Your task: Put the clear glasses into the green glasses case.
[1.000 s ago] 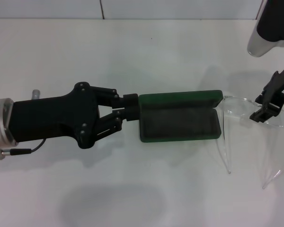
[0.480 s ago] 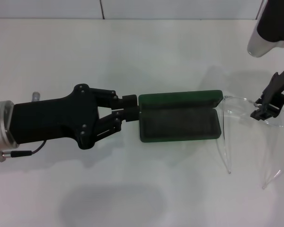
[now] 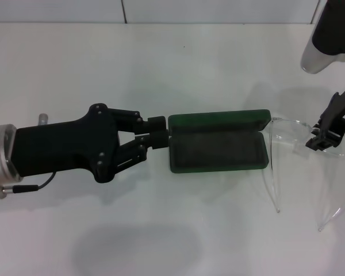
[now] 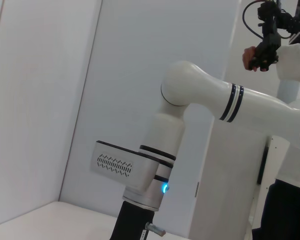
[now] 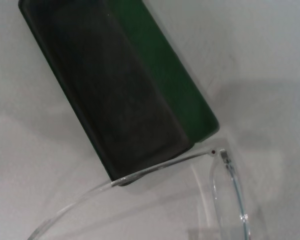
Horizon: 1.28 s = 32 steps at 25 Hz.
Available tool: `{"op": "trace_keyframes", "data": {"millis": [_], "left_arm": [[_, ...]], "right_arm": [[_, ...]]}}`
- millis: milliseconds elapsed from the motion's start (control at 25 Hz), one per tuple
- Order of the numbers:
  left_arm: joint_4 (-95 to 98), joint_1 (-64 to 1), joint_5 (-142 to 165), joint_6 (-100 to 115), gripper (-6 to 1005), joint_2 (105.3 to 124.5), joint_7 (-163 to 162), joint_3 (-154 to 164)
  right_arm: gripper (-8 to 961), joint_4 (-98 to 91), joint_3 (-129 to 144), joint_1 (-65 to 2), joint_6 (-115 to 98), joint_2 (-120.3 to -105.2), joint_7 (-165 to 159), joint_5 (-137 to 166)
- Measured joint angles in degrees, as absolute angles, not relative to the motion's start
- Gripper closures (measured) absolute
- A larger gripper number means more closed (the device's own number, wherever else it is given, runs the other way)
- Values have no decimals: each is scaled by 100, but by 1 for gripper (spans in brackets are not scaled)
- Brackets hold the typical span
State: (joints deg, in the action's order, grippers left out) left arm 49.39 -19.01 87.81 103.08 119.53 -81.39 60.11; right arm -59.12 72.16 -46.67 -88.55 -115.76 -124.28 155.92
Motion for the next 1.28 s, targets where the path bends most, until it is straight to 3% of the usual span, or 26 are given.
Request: {"op": "trace_keyframes", "data": {"millis": [320, 520, 840, 1280], "left_arm": [[4863, -1884, 8787, 10309, 813, 11953, -8130, 6011], [4806, -1886, 8782, 10309, 813, 11948, -8065, 6011], [4798, -1880, 8767, 10309, 813, 11944, -8050, 6011], [4800, -1881, 8687, 10391, 811, 11958, -8099, 6011]], "right_arm": [[705, -5988, 7216, -4640, -8859, -11582, -12441, 15591], [802, -5994, 7216, -4640, -8863, -11584, -12446, 15579], [854, -6404, 7211, -4504, -9146, -11584, -12546, 15554], [863, -8843, 7084, -3475, -9965, -11570, -12806, 15174]]}}
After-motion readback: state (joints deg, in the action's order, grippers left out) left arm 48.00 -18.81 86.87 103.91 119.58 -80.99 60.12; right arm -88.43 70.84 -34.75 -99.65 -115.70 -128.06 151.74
